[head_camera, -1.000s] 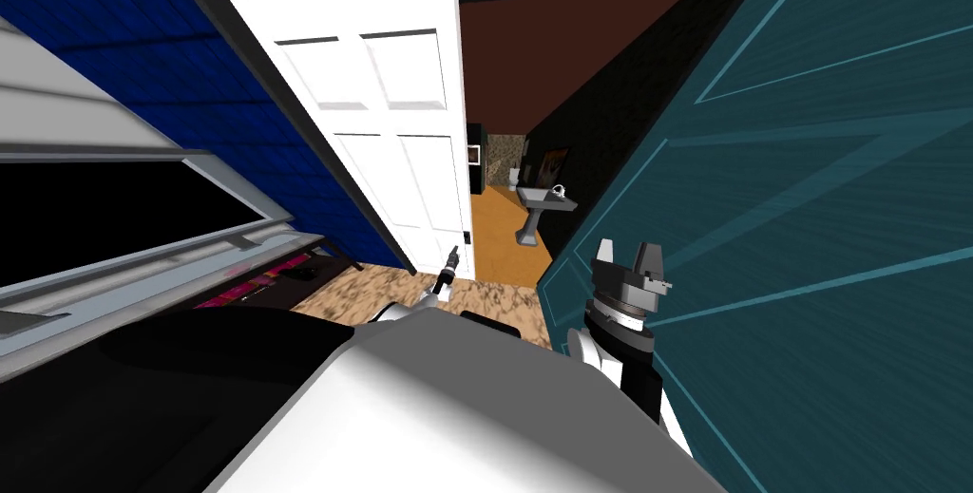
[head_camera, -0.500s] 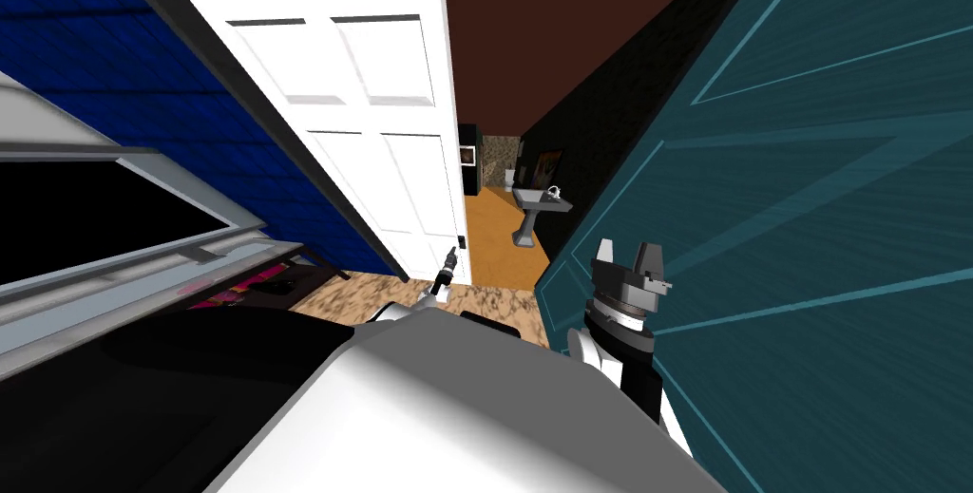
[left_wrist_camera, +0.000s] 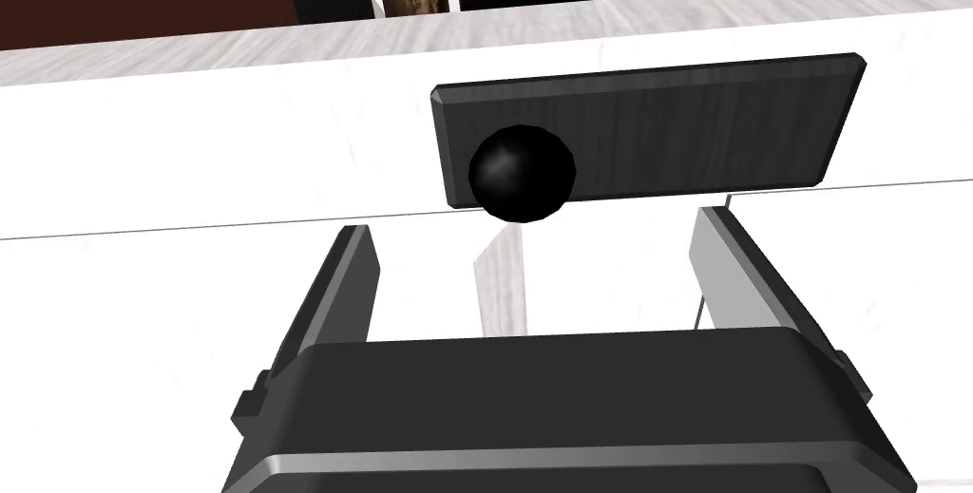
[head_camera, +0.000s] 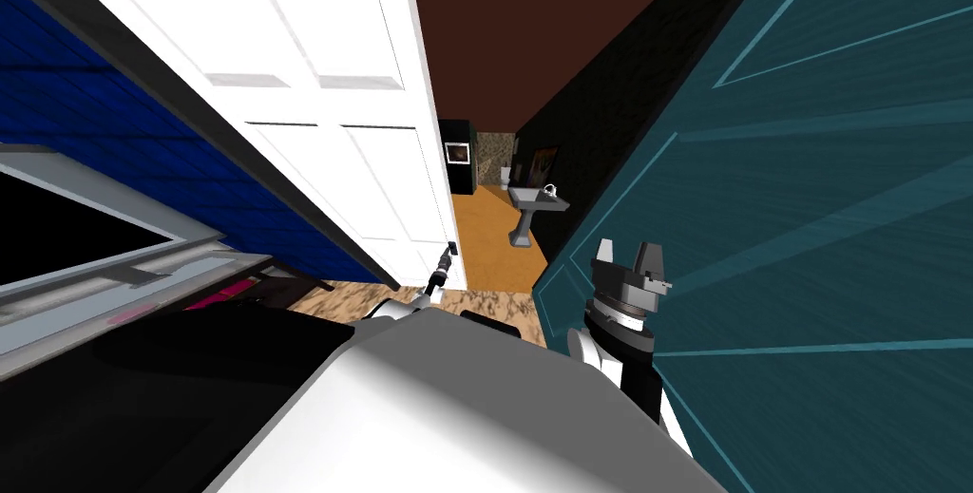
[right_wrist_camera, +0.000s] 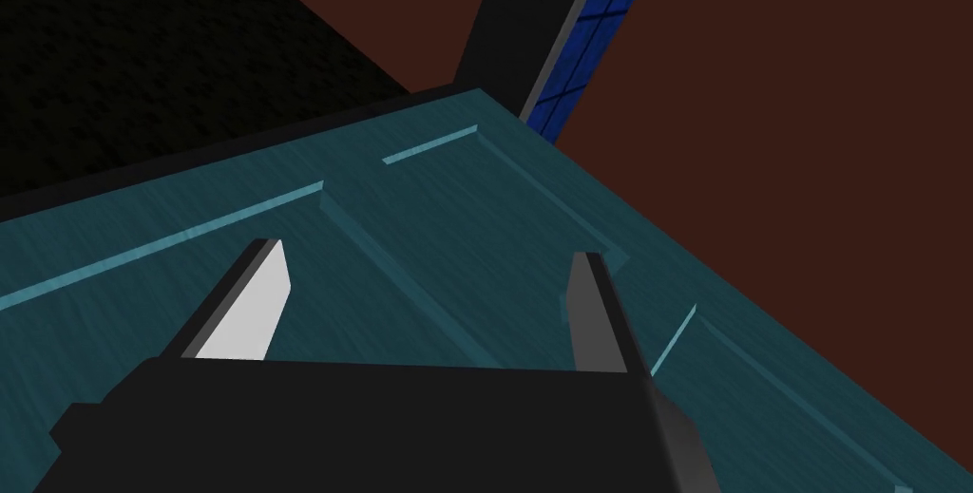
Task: Pull the door open
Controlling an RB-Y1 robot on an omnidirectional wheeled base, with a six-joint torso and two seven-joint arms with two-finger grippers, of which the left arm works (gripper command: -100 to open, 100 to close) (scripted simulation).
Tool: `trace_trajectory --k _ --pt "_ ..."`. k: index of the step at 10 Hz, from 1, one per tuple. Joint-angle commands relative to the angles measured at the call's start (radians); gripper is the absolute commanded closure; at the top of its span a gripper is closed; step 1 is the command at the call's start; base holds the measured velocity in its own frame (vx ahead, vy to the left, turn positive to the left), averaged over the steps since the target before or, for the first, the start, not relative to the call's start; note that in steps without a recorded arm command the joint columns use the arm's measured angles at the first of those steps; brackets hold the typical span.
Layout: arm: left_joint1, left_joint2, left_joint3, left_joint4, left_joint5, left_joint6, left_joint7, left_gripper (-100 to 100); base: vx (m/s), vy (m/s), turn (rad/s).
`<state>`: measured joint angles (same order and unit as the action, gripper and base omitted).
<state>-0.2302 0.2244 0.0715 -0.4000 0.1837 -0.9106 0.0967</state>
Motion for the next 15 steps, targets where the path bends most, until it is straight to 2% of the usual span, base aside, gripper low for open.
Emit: trace_trajectory --k 1,2,3,5,6,7,12,15 --pt "0.036 0.01 0.004 -0.05 0.003 0.021 0.007 -100 0.17 -0.003 -0.086" --pt "0.033 0.01 0.004 -0.003 0.003 0.021 0.007 -100 0.077 0.012 0.007" --pt "0.048 0.033 0.01 -0.051 0.008 0.012 0.027 -100 0.127 0.01 -0.108" --pt "0.048 0.033 0.01 -0.051 0.008 0.012 0.027 -100 0.113 0.008 -0.035" --pt "0.057 0.03 0.01 -0.069 0.008 0.024 0.023 -100 0.028 0.003 0.003" --pt "0.057 0.03 0.01 -0.069 0.008 0.024 0.023 100 0.0 0.0 0.0" --pt "0.057 0.03 0.01 -0.069 0.008 0.024 0.023 100 -0.005 -0.001 -0.003" --pt "0.062 0.042 -0.012 -0.07 -0.006 0.017 0.049 100 -0.127 0.027 -0.078"
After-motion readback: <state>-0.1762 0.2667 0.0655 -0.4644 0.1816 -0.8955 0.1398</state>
